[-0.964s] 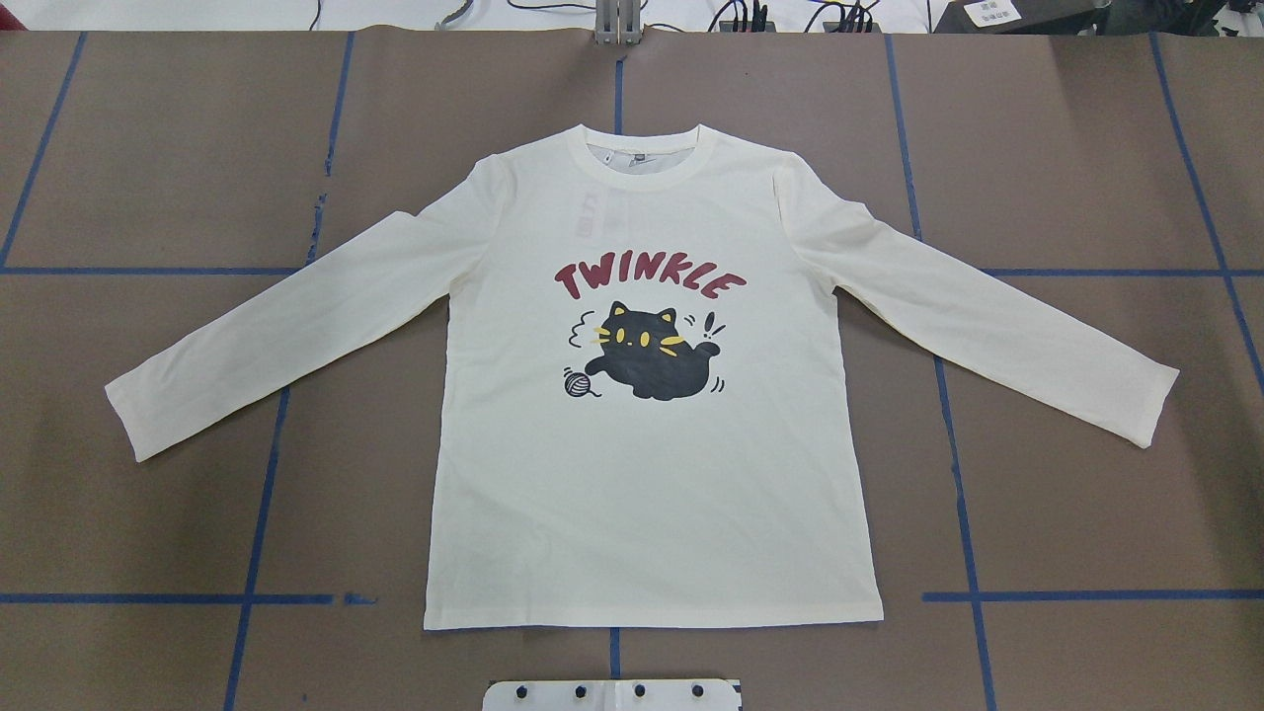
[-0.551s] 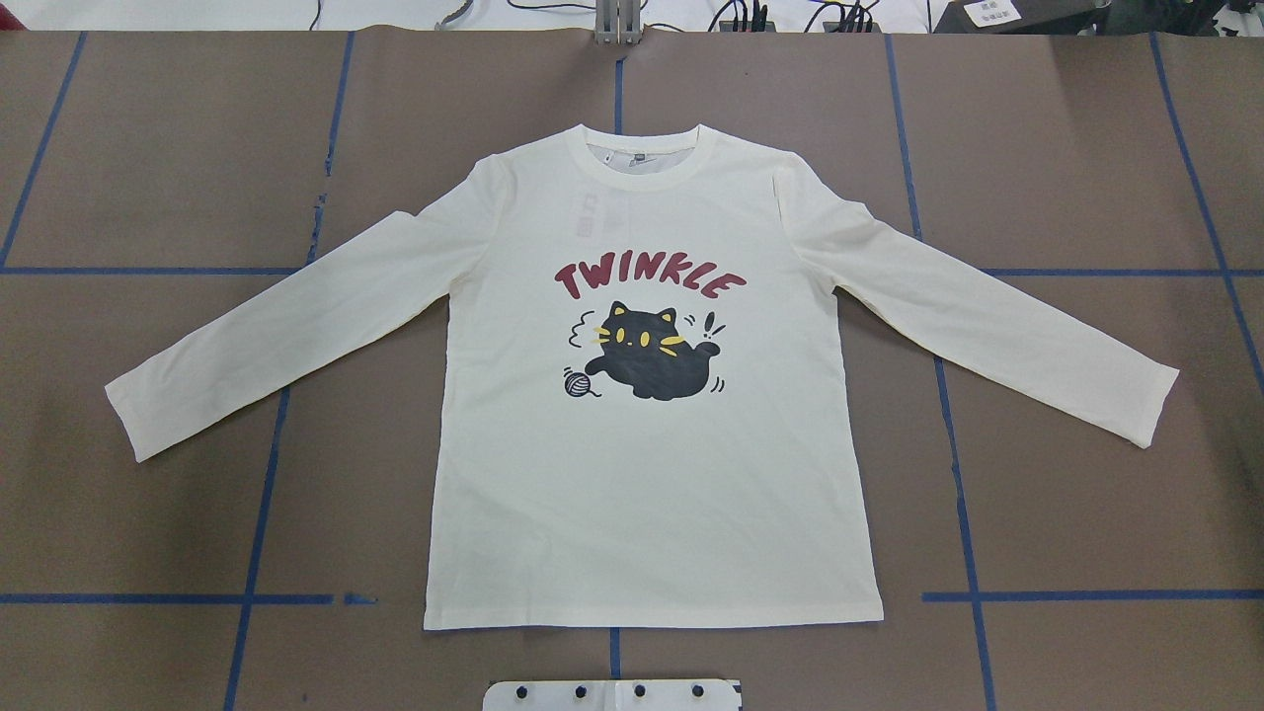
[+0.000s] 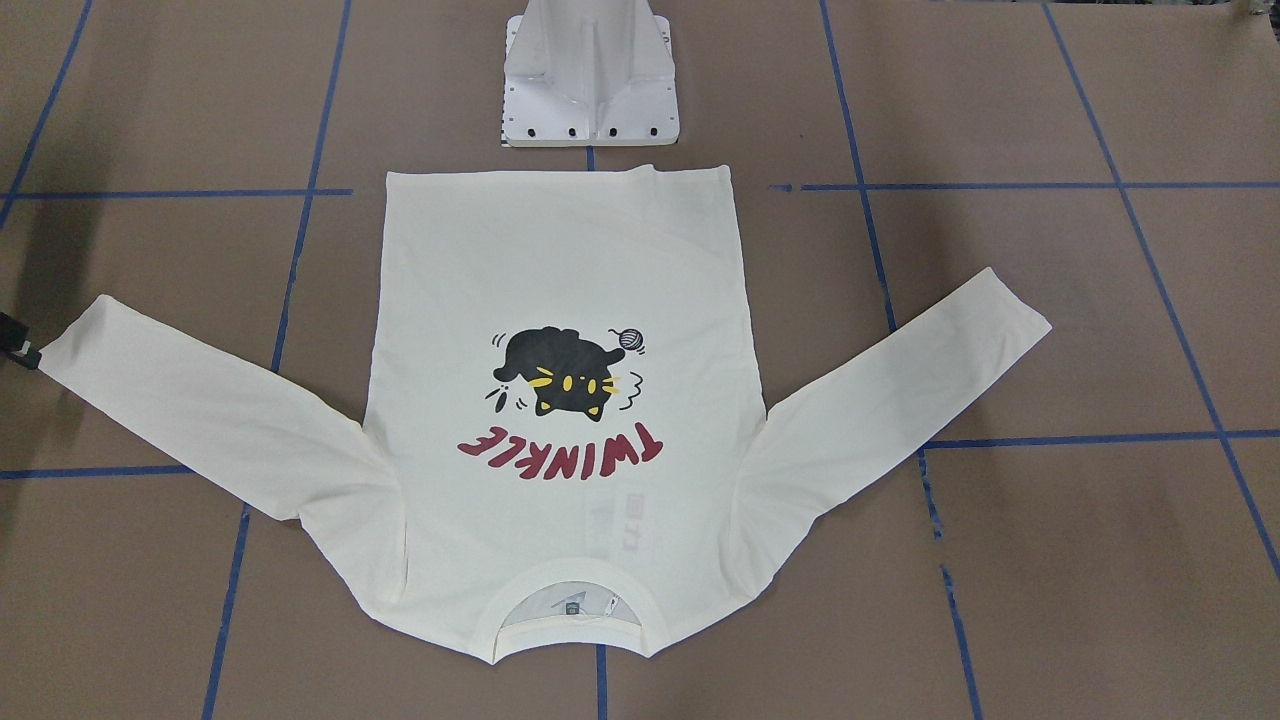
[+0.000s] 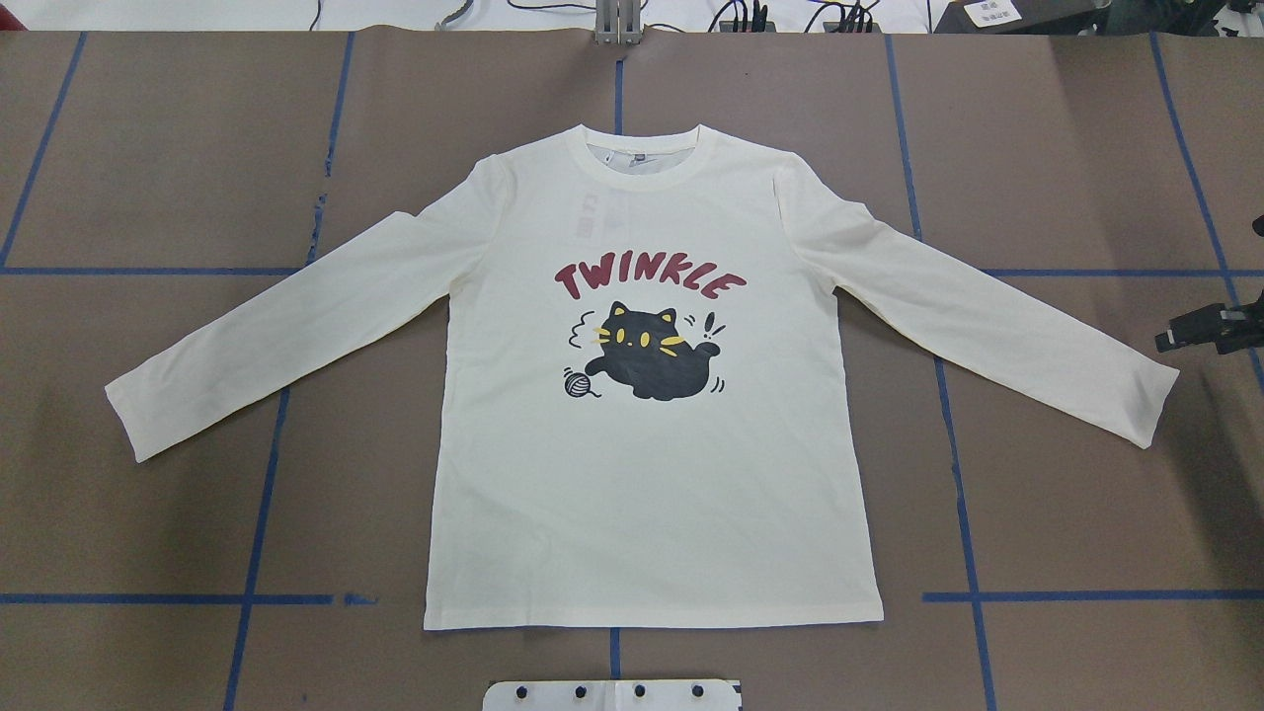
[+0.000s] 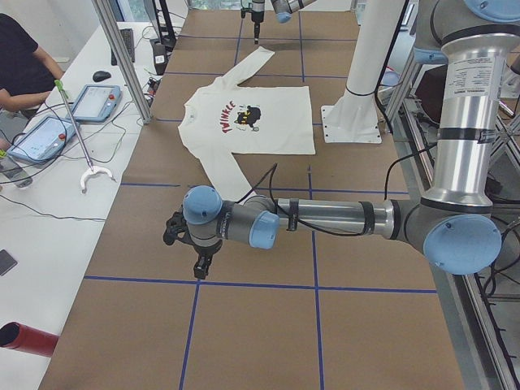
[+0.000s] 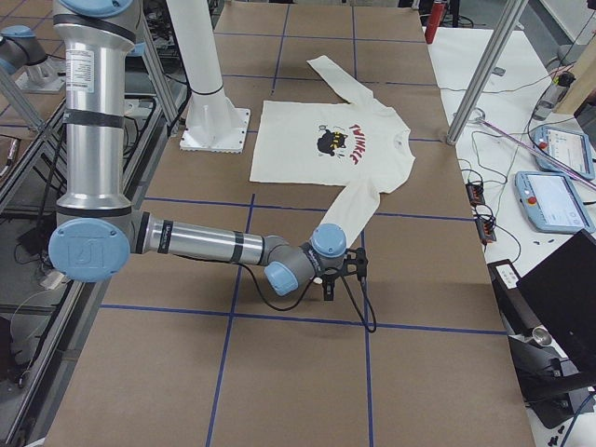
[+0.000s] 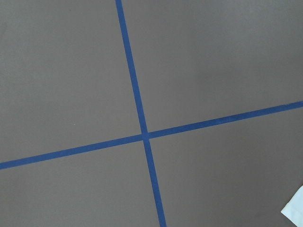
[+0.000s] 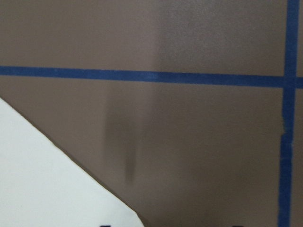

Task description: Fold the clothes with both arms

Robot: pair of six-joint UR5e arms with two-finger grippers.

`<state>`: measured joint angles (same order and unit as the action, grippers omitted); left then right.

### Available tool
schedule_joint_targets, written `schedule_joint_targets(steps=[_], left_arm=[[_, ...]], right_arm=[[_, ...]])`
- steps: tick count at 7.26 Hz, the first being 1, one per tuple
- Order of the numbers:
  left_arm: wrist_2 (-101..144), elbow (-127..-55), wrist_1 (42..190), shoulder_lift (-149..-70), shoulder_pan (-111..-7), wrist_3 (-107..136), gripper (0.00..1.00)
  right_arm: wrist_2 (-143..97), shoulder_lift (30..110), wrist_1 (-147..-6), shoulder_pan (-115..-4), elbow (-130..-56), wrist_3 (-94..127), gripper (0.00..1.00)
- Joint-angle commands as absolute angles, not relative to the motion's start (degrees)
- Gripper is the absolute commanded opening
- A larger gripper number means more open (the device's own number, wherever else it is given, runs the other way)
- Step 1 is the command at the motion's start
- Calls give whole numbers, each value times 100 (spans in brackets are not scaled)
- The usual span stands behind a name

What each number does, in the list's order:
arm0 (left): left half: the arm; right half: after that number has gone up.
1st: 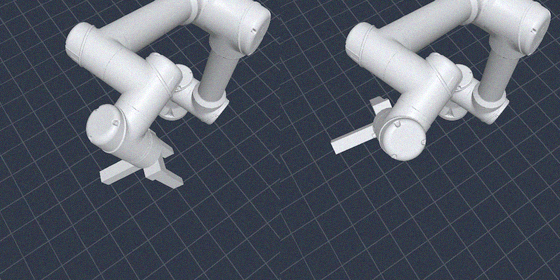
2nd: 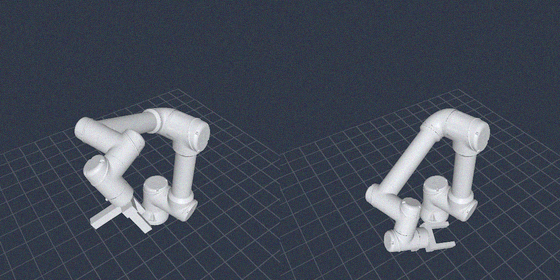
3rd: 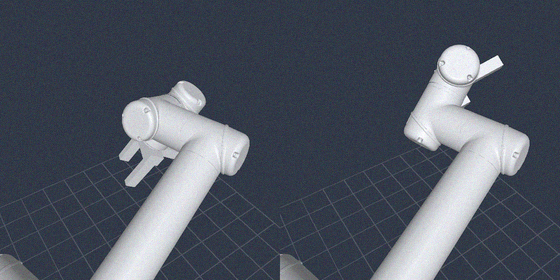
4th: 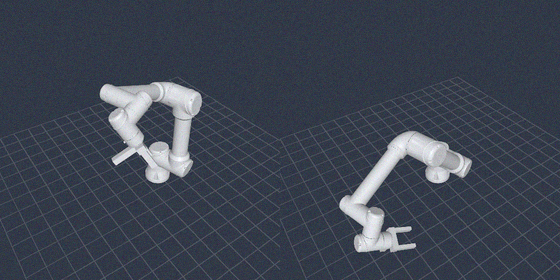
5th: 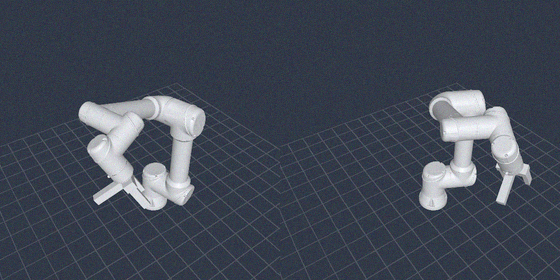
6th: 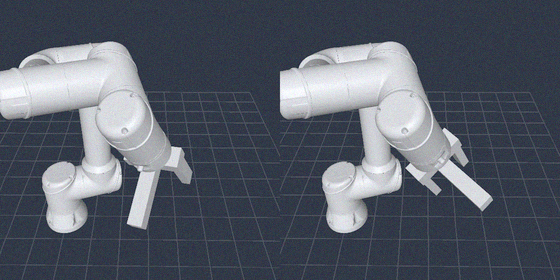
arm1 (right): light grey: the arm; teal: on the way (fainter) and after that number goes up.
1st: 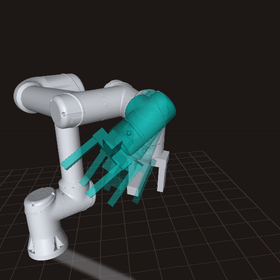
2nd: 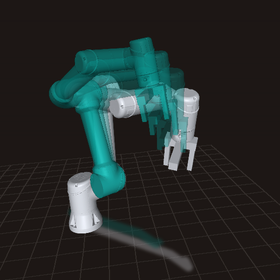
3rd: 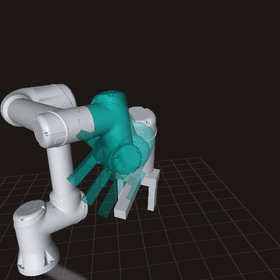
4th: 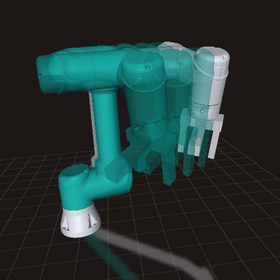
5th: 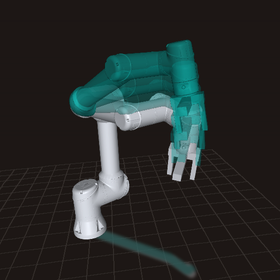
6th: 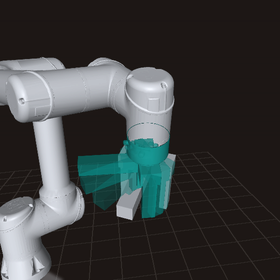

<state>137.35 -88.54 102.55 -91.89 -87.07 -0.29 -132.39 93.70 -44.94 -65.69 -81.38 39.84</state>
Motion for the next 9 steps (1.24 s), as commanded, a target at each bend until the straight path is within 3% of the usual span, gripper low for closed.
schedule_joint_targets(steps=[1,2,3,5,8,9], left_arm=[[13764,-8824,10257,-9185,-8701,-26,100],[13851,-8816,10257,-9185,-8701,-26,100],[13869,-8815,10257,-9185,-8701,-26,100],[13869,-8815,10266,-9185,-8710,-26,100],[13878,-8815,10266,-9185,-8710,-35,100],[13878,-8824,10266,-9185,-8701,-26,100]], right_arm=[[-13104,9535,-4027,-6328,-8147,4412,84],[-13122,9632,-3956,-6328,-8156,4430,68],[-13131,9685,-3938,-6328,-8165,4430,41],[-13148,9729,-3929,-6328,-8148,4438,0],[-13219,9686,-3929,-6328,-8296,4856,0],[-13254,9642,-3946,-6319,-8680,5461,0]])
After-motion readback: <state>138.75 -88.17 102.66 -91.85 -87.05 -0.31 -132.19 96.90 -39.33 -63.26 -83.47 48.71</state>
